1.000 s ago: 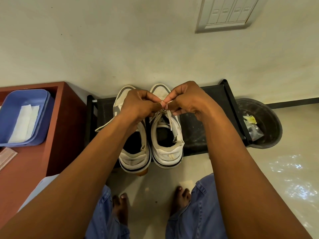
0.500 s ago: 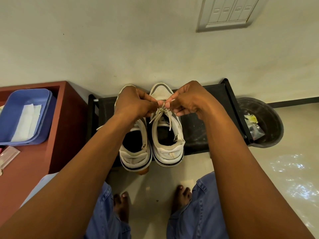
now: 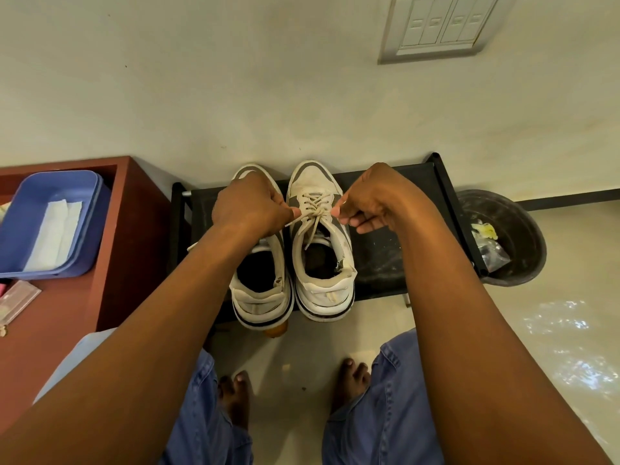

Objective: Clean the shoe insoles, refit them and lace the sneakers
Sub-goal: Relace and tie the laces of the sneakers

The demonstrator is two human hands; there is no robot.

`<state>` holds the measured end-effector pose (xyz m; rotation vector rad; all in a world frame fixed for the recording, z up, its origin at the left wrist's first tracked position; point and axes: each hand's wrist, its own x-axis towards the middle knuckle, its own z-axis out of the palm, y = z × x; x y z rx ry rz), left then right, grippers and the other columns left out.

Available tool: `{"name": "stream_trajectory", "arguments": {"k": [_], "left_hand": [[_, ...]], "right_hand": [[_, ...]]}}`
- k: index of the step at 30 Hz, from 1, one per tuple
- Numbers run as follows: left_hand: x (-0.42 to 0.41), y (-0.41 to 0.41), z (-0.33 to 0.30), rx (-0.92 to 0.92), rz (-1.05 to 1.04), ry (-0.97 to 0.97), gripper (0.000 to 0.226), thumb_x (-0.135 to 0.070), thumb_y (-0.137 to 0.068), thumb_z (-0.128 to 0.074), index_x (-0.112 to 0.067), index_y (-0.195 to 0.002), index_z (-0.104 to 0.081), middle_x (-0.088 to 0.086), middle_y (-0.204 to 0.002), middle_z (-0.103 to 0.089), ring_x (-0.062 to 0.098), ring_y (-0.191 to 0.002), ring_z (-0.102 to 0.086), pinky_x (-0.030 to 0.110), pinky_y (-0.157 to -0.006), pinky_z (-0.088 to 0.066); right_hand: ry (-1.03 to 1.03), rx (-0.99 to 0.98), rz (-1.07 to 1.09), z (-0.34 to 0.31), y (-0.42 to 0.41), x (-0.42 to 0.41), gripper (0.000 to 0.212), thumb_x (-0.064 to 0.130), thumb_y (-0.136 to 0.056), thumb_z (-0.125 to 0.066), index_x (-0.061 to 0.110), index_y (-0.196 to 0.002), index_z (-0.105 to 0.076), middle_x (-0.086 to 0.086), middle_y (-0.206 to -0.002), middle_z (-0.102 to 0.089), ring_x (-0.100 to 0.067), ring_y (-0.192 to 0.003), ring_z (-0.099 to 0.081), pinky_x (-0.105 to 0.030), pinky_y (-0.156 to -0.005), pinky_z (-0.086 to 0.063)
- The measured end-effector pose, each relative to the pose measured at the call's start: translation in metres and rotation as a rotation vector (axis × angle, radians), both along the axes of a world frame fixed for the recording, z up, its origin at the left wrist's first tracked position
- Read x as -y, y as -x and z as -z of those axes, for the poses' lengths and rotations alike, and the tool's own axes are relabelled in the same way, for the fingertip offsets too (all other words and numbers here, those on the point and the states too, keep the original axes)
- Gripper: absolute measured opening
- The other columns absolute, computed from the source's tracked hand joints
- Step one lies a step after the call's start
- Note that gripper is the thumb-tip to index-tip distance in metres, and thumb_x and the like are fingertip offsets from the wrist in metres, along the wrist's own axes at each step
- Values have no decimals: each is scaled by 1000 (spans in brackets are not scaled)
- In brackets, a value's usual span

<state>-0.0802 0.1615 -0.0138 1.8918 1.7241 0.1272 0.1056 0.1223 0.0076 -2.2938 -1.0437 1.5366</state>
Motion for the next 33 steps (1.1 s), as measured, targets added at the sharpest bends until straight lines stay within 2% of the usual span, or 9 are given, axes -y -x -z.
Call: {"name": "stream_trajectory", "arguments": {"k": [4,10,15,20,22,26,30,32,33], "left_hand": [[0,0,2,-140,20,-74,42,-63,-73,-80,-23,-84,-74,3,-84,-73,28,-85,-71,44,-79,-61],[4,-1,2,-256,49,-136,49,-61,-80,-73,-18,-103,-69,7,-101,-71,32,-97,-67,41,-78,-57],[1,1,1,-241,45,-79,47,-60,-79,-74,-19,-102,-69,8,-101,-71,33,-97,-66,41,-77,-55],[3,1,-3,-243,41,-112,39,-53,-81,-75,-19,-97,-66,6,-96,-66,32,-95,-65,37,-70,-48],[3,2,-4,-217,42,-111,40,-55,-80,-76,-19,-95,-69,5,-94,-69,31,-93,-66,38,-71,-52],[-2,10,-6,-33,51,-23,32,-54,-78,-82,-22,-81,-77,-1,-79,-73,20,-79,-70,35,-75,-58],[-4,15,-18,118,65,-18,26,-50,-78,-84,-24,-77,-76,-7,-74,-71,10,-72,-66,27,-64,-47],[-5,19,-22,142,62,-27,20,-43,-82,-82,-26,-75,-74,-8,-73,-70,8,-71,-65,24,-61,-44],[-7,22,-22,134,66,-33,16,-38,-84,-81,-27,-74,-73,-9,-74,-70,8,-73,-64,24,-61,-45]], "right_hand": [[34,32,-11,4,-1,-1,15,7,-99,-62,13,-86,-68,-3,-80,-64,-9,-66,-54,-25,-67,-53],[41,78,-9,7,-1,-1,9,7,-98,-62,10,-94,-70,-5,-87,-66,-11,-71,-57,-26,-59,-50],[25,91,0,11,-4,-3,12,6,-96,-63,7,-102,-73,-8,-94,-68,-13,-75,-59,-27,-62,-53],[22,111,-11,11,-4,-4,10,8,-97,-63,10,-97,-74,-7,-96,-69,-13,-77,-60,-27,-68,-55],[20,120,-16,10,-5,-3,9,9,-95,-66,10,-98,-74,-8,-102,-72,-14,-81,-62,-29,-70,-56],[-45,165,-82,3,-3,1,18,10,-91,-72,9,-109,-74,-9,-111,-72,-20,-105,-67,-39,-93,-57],[-252,110,-114,-4,3,6,21,22,-83,-82,10,-100,-77,-8,-98,-76,-19,-91,-71,-37,-81,-61],[-345,38,-95,-5,9,7,19,22,-81,-84,12,-96,-78,-5,-93,-77,-15,-84,-70,-33,-72,-58],[-393,18,-80,-5,12,7,16,21,-81,-84,14,-93,-79,-3,-91,-77,-14,-85,-70,-31,-73,-56]]}}
